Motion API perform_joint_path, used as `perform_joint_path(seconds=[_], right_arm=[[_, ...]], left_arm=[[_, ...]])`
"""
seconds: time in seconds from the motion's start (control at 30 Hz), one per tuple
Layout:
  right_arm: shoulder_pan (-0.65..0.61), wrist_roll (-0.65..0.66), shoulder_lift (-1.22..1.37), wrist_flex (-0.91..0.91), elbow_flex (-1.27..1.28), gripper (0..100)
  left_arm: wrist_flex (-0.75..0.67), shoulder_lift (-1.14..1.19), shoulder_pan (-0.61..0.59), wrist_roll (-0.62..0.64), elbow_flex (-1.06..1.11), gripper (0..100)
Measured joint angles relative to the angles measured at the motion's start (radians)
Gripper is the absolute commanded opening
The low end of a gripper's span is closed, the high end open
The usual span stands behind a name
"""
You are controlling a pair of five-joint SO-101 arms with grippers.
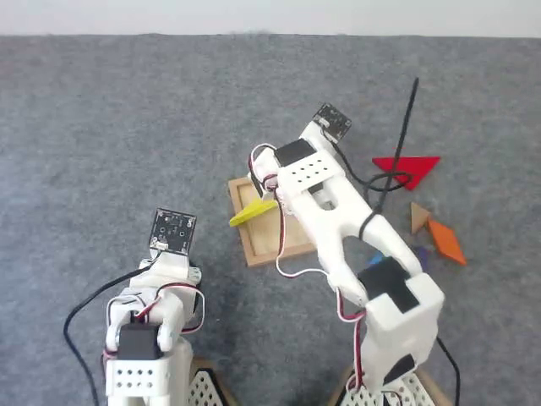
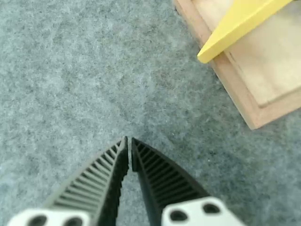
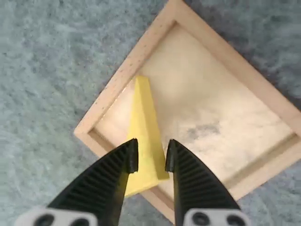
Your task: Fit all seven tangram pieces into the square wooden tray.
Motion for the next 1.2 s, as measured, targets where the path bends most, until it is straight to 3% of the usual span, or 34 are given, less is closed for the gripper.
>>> perform_joint_path(seconds=[0.3, 0.4, 0.6, 0.73, 1.0, 1.2], right_arm=[[0.061, -0.028, -0.058, -0.077, 0.104, 11.3], [0.055, 0.032, -0.058, -0.106, 0.104, 11.3], [-0.005, 0.387, -0.14, -0.129, 0.106, 10.8], [0.018, 0.545, -0.244, -0.226, 0.213, 10.4], [0.012, 1.016, -0.393, -0.695, 0.681, 6.4], [-0.069, 1.08, -0.37, -0.822, 0.717, 6.4]], left_arm=[[0.0, 0.0, 0.0, 0.0, 0.0, 1], [0.0, 0.0, 0.0, 0.0, 0.0, 1], [0.0, 0.0, 0.0, 0.0, 0.0, 1], [0.0, 0.0, 0.0, 0.0, 0.0, 1], [0.0, 0.0, 0.0, 0.0, 0.0, 1], [0.0, 0.0, 0.0, 0.0, 0.0, 1]])
